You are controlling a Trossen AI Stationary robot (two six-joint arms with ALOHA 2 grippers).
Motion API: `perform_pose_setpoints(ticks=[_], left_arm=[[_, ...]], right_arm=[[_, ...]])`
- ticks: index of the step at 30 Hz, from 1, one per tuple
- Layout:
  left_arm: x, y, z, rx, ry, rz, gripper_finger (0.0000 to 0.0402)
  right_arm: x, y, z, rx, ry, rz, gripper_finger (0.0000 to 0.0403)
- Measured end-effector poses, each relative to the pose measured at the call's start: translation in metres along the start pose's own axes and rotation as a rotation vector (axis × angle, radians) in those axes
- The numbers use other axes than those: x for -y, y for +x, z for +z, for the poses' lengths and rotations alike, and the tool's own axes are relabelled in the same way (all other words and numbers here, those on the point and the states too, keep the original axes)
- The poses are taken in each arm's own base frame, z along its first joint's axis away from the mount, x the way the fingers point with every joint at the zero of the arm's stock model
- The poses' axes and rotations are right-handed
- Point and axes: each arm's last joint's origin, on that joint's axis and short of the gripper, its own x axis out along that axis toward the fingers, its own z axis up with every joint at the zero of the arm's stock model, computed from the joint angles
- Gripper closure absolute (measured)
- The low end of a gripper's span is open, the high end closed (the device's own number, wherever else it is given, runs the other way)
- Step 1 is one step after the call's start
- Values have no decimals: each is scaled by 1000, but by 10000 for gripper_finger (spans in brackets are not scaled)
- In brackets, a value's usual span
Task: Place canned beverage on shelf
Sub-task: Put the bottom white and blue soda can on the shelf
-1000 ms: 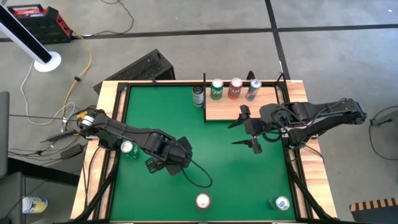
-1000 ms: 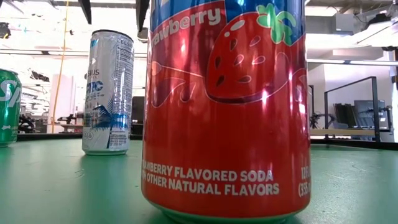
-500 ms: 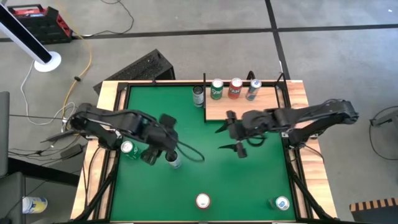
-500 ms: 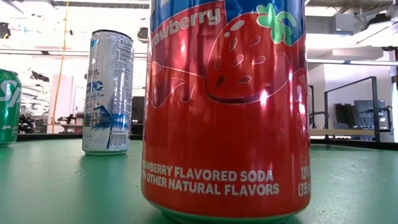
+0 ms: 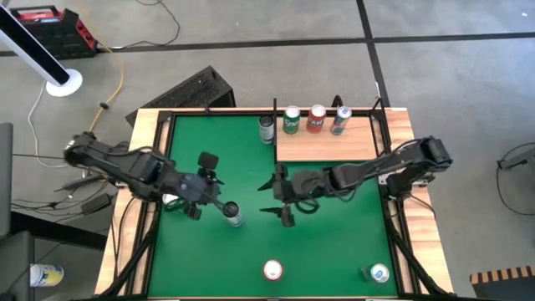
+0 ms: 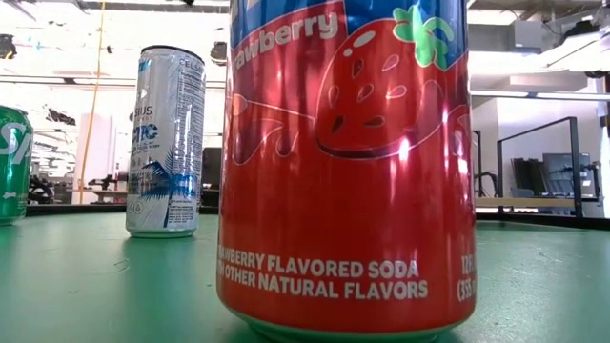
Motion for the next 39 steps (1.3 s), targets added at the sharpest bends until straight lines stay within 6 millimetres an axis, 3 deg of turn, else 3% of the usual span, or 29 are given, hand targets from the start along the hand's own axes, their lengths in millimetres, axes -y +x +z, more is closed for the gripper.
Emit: perform_pose_setpoints(ticks=[5,9,17,22,29,34,39], left_arm=[[1,-3,-49,209,-103,124,318],[13,0,-85,358,-138,5,335],[31,29,-127,383,-297,77,381],[41,45,-134,353,-280,-12,398],[45,57,-131,334,-241,-23,401],[46,65,-127,331,-204,-27,401],[47,72,-123,324,-179,-3,401]], right_arm=[[-23,28,10,8,9,-88,83],[-42,46,11,5,50,-65,83],[-68,75,1,-28,89,-12,90],[-79,93,-16,-83,91,50,159],[-66,112,-30,-102,141,9,375],[-52,115,-29,-107,191,-1,373],[-53,115,-30,-119,183,43,387]])
